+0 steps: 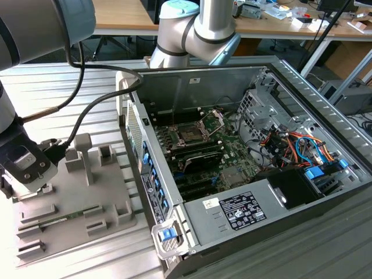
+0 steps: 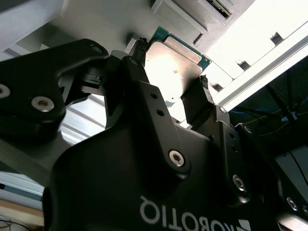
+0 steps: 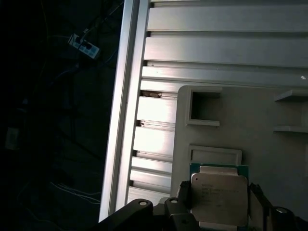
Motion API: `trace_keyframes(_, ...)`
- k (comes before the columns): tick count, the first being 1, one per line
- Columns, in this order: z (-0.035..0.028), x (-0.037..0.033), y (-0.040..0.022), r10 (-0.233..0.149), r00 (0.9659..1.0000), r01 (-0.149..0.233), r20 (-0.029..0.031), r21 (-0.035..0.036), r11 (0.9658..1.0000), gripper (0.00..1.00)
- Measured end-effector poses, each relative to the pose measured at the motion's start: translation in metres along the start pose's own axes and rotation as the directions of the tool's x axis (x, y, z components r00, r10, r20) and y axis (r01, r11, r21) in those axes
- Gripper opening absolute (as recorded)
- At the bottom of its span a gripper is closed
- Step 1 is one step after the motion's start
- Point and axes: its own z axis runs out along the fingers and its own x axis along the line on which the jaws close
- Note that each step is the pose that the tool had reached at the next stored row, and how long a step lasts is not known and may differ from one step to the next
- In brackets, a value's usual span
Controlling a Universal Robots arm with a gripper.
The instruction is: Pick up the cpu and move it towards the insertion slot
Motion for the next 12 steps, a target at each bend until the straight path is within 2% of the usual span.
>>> trace_keyframes(12, -0.0067, 0.0000, 0.0003, 0.000, 1.0000, 0.000, 0.0000, 0.0000, 1.0000, 0.55)
